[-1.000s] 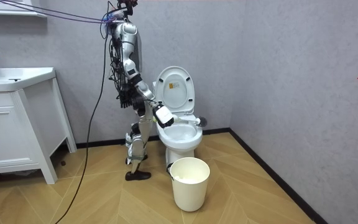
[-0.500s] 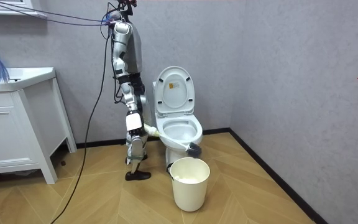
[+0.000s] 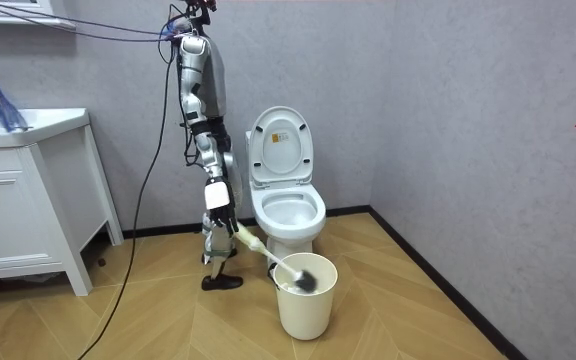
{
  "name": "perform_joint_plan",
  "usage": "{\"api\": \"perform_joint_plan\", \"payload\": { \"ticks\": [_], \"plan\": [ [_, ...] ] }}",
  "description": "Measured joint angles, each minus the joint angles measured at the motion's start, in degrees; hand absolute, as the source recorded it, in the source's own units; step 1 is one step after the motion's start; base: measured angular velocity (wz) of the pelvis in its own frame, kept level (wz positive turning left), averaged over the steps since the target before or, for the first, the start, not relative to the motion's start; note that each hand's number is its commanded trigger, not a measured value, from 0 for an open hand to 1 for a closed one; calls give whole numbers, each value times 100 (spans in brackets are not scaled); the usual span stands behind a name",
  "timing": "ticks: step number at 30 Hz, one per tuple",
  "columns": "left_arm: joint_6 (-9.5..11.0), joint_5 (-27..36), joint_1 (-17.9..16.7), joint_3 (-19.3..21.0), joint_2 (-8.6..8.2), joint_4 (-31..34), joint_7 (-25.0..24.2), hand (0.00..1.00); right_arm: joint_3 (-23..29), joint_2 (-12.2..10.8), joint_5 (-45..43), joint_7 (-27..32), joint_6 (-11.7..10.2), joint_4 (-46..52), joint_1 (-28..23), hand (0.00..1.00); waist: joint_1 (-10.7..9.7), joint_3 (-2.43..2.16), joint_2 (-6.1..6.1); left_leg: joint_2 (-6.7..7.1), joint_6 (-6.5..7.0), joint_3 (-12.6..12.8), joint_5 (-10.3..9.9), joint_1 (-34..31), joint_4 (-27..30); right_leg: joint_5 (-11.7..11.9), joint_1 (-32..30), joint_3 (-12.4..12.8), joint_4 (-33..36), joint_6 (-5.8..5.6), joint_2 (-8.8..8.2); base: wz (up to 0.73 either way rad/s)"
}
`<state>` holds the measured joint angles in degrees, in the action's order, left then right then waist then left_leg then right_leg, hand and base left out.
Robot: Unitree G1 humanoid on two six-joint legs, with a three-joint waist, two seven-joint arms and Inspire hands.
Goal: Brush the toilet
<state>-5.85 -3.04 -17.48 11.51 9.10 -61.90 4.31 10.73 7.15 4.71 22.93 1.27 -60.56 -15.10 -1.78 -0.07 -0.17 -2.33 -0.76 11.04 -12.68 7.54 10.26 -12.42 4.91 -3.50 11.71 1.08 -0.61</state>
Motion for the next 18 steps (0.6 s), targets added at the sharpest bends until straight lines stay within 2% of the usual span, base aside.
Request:
{"api": "perform_joint_plan", "payload": {
  "ticks": [18],
  "plan": [
    [4, -164, 26, 5, -33, -2, 157, 0, -5, 3, -118, -9, -39, -379, 230, 0, 25, 2, 14, -1, 2, 5, -3, 13, -82, 11, -25, 19, -17, -4, 48, 0]
  ]
}}
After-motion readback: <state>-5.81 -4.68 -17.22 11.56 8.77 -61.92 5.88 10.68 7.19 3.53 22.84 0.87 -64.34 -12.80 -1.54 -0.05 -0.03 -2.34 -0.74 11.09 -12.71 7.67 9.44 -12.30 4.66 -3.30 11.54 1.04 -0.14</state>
